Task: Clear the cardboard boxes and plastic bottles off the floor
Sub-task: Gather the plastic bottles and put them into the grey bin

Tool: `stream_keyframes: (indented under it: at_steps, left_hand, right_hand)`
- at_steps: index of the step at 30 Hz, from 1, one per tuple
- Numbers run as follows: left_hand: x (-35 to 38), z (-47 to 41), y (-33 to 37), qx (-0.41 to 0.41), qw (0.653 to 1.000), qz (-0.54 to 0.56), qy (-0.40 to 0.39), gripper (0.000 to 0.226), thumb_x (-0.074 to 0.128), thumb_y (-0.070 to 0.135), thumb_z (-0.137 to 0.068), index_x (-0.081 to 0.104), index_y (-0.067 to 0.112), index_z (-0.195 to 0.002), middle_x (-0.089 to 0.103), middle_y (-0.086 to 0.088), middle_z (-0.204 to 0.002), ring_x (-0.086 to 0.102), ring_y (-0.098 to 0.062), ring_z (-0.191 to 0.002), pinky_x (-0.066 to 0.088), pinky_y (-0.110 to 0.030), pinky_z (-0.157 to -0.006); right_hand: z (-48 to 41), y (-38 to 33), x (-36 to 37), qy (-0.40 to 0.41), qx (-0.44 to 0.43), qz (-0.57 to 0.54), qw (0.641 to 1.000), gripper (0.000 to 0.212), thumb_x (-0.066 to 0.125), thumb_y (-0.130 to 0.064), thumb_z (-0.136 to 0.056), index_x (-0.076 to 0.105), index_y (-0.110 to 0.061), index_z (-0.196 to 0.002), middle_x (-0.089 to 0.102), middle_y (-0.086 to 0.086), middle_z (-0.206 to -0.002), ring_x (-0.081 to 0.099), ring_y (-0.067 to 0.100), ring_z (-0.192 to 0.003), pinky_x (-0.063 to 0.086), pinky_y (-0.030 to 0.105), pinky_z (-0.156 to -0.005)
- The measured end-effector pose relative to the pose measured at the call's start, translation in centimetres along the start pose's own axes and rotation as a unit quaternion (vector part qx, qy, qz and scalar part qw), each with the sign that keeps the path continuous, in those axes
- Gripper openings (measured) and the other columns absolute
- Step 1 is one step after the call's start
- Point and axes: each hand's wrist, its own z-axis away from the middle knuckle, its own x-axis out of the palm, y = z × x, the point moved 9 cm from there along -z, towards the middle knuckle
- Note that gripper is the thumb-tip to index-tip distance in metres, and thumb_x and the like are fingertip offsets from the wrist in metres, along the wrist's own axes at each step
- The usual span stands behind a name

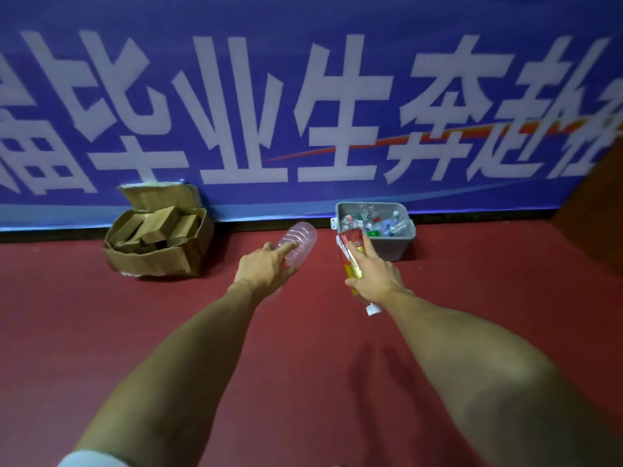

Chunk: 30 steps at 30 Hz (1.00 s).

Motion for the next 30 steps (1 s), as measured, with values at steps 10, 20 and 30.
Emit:
stream_keyframes:
  at_steps: [10,20,30]
  left_hand:
    - [1.1,-23.6,4.6,0.058,0.998,0.034,-0.014,0.069,0.048,0.067,-0.092,0.026,0.041,-0.153,0.051,-0.005,-0.139,0.063,-0.028,-0.109,0.055,-0.042,-0.084]
    - [2.1,-45.5,8.7,0.120,0.991,0.016,-0.048,0.066,0.050,0.064,-0.094,0.029,0.040,-0.152,0.051,-0.005,-0.138,0.062,-0.029,-0.114,0.050,-0.039,-0.086]
    - [5.3,-62.5,14.8,0.125,0.989,0.042,-0.071,0.058,0.050,0.048,-0.099,0.027,0.033,-0.151,0.047,-0.014,-0.138,0.064,-0.036,-0.104,0.052,-0.044,-0.083]
  right_hand:
    - [-18.2,8.7,-4.2,-0.004,0.055,0.008,0.998,0.087,0.067,-0.037,-0.094,0.009,-0.043,-0.158,-0.014,-0.004,-0.167,0.054,0.033,-0.128,0.043,0.038,-0.104]
    - [-35.8,15.7,-7.5,0.006,0.151,-0.034,0.988,0.086,0.065,-0.040,-0.094,0.009,-0.042,-0.158,-0.017,-0.007,-0.166,0.054,0.034,-0.128,0.044,0.036,-0.102]
    - [-50.2,25.7,-11.1,0.006,0.172,-0.025,0.985,0.084,0.065,-0.039,-0.093,0.012,-0.040,-0.159,-0.015,-0.005,-0.167,0.050,0.034,-0.131,0.041,0.037,-0.105]
